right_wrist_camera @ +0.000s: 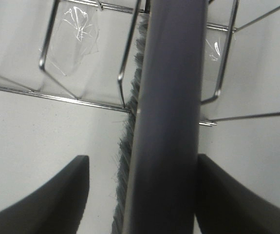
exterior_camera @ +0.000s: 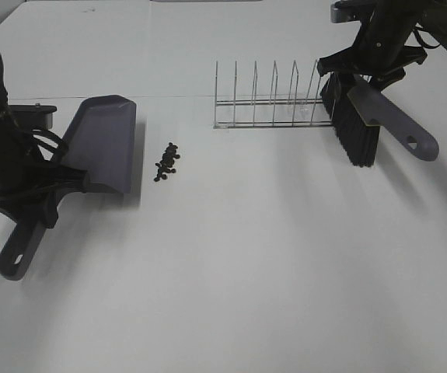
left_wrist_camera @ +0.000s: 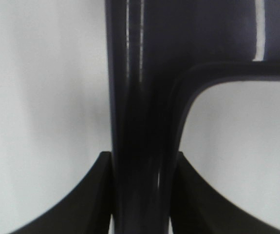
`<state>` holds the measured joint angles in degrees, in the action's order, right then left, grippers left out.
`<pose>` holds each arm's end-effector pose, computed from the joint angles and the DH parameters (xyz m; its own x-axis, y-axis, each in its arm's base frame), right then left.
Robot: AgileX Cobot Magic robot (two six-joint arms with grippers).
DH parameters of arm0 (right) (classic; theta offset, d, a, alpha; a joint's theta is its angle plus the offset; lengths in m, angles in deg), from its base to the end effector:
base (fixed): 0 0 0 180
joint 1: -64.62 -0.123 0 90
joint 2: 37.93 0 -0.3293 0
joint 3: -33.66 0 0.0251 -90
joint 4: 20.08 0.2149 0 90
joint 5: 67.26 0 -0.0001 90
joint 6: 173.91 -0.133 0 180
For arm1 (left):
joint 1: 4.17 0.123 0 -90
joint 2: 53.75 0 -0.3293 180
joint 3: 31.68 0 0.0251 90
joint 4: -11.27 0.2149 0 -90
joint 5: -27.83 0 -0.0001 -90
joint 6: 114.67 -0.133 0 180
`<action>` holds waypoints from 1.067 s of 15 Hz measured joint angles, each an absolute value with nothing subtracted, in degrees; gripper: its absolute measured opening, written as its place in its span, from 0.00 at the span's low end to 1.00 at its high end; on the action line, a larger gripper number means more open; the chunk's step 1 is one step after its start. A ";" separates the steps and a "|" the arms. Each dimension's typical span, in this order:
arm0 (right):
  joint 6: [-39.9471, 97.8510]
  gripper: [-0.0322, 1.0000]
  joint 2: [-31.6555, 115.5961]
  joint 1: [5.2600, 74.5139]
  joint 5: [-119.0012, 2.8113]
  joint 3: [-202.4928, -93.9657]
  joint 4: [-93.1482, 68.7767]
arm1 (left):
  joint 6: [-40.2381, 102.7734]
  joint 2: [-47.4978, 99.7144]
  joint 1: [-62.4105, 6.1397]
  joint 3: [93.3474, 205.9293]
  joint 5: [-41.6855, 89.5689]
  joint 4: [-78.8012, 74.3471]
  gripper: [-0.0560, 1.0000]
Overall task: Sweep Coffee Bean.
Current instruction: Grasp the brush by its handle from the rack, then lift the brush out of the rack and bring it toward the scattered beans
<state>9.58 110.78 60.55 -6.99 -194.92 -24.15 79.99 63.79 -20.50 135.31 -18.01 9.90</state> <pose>0.5412 0.0303 0.1559 -0.9302 -0.1623 -0.3293 -0.1401 0.9860 -0.0901 0.3258 -0.0978 0.1616 -0.9983 0.0121 -0.0562 0.0140 0.9993 -0.0335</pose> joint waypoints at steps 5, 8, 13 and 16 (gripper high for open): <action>9.47 0.33 112.22 60.55 -7.50 -194.92 -25.24 | 79.99 63.79 -20.50 135.31 -17.95 9.90 0.31; 8.15 0.30 112.22 60.66 -7.50 -194.92 -25.64 | 79.99 63.79 -20.50 135.31 -17.95 9.90 0.31; 5.00 0.30 109.47 60.66 -6.99 -194.86 -27.18 | 79.94 63.79 -20.50 135.31 -17.95 9.90 0.31; 4.77 0.30 102.70 60.66 -5.04 -194.86 -27.41 | 79.94 63.79 -20.50 135.31 -18.18 9.90 0.31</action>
